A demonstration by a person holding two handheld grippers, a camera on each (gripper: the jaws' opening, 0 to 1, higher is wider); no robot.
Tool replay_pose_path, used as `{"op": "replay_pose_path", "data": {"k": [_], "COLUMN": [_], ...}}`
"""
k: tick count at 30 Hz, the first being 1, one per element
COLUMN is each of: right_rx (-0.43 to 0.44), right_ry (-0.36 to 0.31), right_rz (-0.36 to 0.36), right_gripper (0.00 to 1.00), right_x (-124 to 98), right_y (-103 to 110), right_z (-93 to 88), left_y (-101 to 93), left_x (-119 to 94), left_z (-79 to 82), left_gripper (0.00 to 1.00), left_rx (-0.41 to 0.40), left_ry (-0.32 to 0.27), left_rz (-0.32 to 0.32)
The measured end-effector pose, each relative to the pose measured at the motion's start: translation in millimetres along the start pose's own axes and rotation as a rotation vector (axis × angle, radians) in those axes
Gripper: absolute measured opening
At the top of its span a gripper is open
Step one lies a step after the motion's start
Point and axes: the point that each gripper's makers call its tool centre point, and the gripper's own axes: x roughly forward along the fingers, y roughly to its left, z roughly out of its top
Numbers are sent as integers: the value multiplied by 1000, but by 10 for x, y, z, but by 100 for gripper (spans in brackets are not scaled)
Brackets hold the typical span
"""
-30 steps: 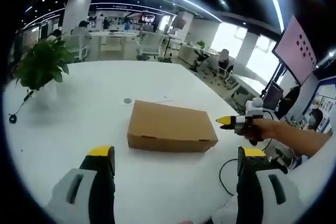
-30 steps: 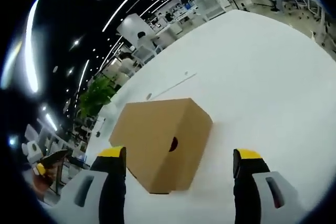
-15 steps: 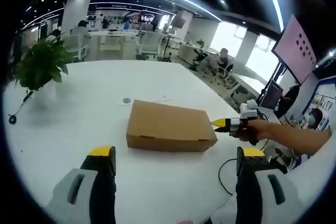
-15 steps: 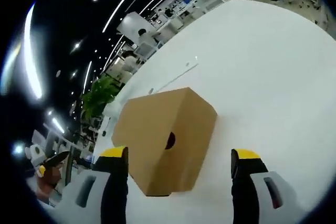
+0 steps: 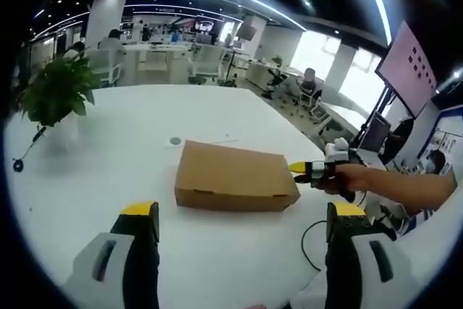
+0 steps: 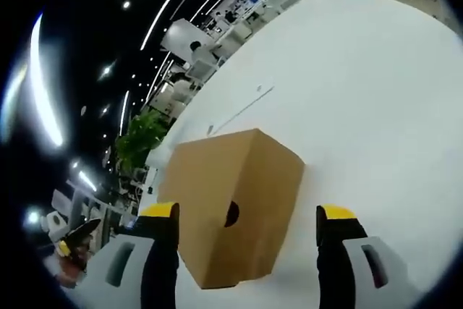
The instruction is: Operate the shoe box by opening the lid, removing the specified soft item, and placing it in the target area until the item is outside and the box remains undamaged.
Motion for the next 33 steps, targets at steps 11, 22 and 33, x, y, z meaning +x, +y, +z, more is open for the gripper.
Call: {"op": "replay_pose_path", "data": {"k": [11, 22, 33], "right_rx": [-11, 21, 18], "right_ry": [16, 59, 57], "right_rz": [5, 41, 66], "right_gripper": [76, 68, 59], "right_x": [69, 122, 179], "right_y": [-2, -3, 79], "right_z": [8, -91, -87], "left_y": [-3, 12, -20], "left_x": [-22, -31, -52], "left_z": [24, 44, 72], "left_gripper": [98, 98, 98], "left_rx": [2, 3, -7], "left_ry": [-4, -7, -26], "left_rz": [3, 8, 3]}}
